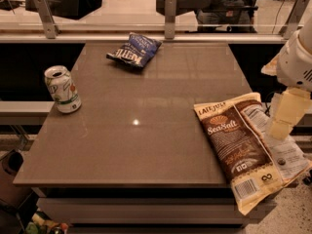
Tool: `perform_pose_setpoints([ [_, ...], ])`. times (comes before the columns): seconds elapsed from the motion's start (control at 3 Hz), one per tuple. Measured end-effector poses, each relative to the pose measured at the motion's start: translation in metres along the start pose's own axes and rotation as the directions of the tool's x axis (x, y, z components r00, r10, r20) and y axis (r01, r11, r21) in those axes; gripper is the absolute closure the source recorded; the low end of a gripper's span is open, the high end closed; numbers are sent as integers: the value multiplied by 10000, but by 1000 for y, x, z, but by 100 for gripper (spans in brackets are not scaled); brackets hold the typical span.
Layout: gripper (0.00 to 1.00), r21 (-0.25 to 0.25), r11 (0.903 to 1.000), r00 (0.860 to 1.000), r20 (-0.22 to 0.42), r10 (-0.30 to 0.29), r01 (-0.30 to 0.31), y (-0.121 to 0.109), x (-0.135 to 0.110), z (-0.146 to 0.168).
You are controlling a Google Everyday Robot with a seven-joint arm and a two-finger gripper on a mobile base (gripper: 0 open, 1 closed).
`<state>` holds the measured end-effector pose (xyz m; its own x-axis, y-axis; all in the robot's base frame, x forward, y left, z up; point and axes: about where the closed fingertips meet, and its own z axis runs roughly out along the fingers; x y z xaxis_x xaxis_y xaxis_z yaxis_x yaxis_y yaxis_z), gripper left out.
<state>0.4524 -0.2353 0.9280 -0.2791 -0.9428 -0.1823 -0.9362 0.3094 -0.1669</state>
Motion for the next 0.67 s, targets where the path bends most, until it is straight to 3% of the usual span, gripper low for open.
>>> perform_pose_setpoints([
  [0.67, 0, -700, 9974, 9994, -311, 138, -159, 25, 20, 31],
])
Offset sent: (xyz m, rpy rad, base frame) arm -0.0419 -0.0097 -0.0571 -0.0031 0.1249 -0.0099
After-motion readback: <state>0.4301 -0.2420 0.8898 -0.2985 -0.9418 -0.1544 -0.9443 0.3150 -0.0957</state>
